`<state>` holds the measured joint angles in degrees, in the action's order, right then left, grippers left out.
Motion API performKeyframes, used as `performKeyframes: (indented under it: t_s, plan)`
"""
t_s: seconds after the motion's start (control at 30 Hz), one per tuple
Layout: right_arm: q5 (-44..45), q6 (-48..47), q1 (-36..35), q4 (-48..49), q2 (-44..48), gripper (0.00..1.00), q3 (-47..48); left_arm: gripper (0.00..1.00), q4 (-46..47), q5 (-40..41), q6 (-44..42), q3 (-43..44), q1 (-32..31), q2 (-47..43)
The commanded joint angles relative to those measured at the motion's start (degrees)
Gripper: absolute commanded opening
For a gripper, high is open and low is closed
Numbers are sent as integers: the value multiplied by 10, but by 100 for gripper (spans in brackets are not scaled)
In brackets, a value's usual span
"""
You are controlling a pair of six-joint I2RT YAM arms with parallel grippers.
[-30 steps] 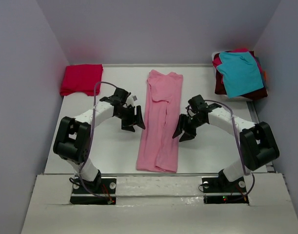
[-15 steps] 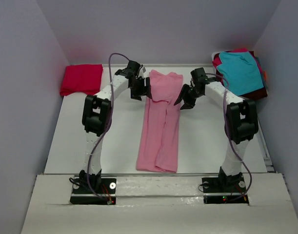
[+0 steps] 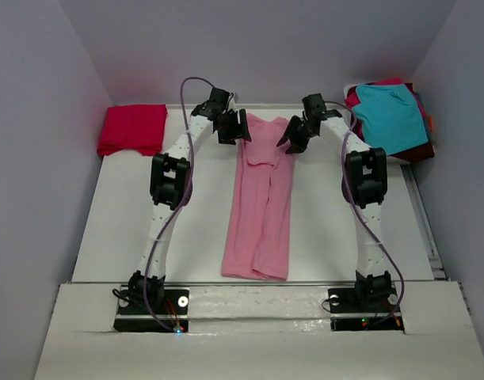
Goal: Fold and stack the t-shirts
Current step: Fold the tshirt
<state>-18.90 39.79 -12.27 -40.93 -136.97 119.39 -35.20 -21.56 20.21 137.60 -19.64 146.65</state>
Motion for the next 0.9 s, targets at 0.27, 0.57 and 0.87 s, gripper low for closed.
performKeyframes:
  t_s: [0.27,0.57,0.87]
  plan:
    - [9,4,23,18,-67,52,74,74,6,-18,-39,16,-1,65]
    - [9,3,23,16,-86,52,93,74,7,-15,-43,-32,16,77]
    - [-49,4,33,12,-167,54,188,58,36,-15,1,23,41,110]
